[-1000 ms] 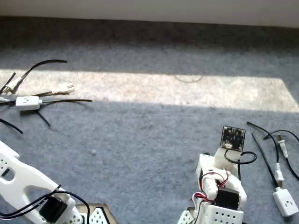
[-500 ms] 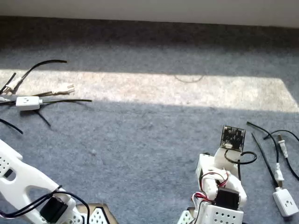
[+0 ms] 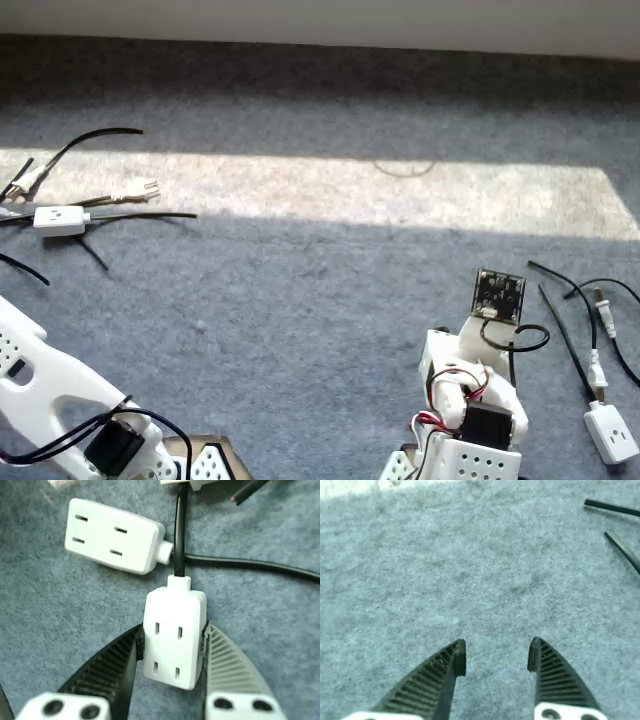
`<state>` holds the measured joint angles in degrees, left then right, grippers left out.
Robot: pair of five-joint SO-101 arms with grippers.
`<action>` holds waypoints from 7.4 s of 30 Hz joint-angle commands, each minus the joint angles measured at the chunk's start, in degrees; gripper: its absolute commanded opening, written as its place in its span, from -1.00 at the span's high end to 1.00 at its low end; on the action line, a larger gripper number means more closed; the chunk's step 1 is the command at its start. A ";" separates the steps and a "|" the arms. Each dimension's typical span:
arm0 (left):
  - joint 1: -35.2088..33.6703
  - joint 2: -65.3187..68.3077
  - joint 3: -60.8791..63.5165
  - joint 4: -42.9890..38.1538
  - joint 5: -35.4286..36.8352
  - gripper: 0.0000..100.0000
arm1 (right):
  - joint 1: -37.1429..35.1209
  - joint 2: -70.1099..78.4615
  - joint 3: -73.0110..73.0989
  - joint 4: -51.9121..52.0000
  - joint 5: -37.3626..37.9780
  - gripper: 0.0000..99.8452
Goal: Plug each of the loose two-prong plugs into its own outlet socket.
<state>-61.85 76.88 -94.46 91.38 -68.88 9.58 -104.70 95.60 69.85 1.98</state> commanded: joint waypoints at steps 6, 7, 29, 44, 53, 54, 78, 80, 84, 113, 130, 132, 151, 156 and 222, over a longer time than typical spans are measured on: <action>7.16 -26.15 -0.66 11.52 34.37 0.98 | 0.57 -0.31 6.37 -0.22 0.09 0.57; 7.60 -28.09 -0.04 11.52 38.15 0.98 | 0.57 -0.31 6.37 -0.22 0.09 0.57; 66.07 -116.18 118.99 -0.35 57.14 0.98 | 0.57 -0.31 6.37 -0.31 0.09 0.57; 86.02 -77.93 110.02 -14.51 58.99 0.97 | 0.57 -0.31 6.37 -0.31 0.09 0.57; 92.35 -64.40 93.41 -7.21 59.08 0.92 | 0.66 -0.31 6.29 -0.40 0.09 0.57; 92.18 -64.48 93.32 -7.12 59.08 0.84 | 0.66 -0.31 6.29 -0.40 0.09 0.57; 72.57 -94.29 101.32 9.41 56.18 0.50 | 30.90 0.04 -1.19 -10.07 23.82 0.56; 72.31 -94.73 107.47 7.65 56.18 0.50 | 36.09 0.13 -5.32 -10.42 28.57 0.56; 72.22 -94.73 115.03 3.69 56.18 0.50 | 41.63 0.31 -7.69 -14.37 36.22 0.57; 73.19 -94.73 128.92 -13.27 71.38 0.50 | 52.35 109.58 -77.32 -10.24 48.88 0.70; 74.95 -94.73 142.20 -35.87 73.85 0.50 | 47.16 112.57 -92.35 8.40 53.98 0.70; 74.95 -94.73 142.37 -35.96 73.85 0.50 | 45.76 109.93 -91.91 11.38 53.89 0.70; 74.59 -94.73 142.64 -36.04 73.85 0.50 | 43.74 107.65 -73.89 -4.00 53.89 0.85; 69.58 -94.73 142.29 -36.13 73.93 0.50 | 41.01 99.56 -73.89 1.80 50.99 0.85; 63.69 -94.64 141.76 -36.22 78.24 0.50 | 35.30 108.35 -101.41 29.05 53.45 0.99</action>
<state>2.59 -16.04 48.40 55.87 8.75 47.91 4.40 -1.36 93.85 55.16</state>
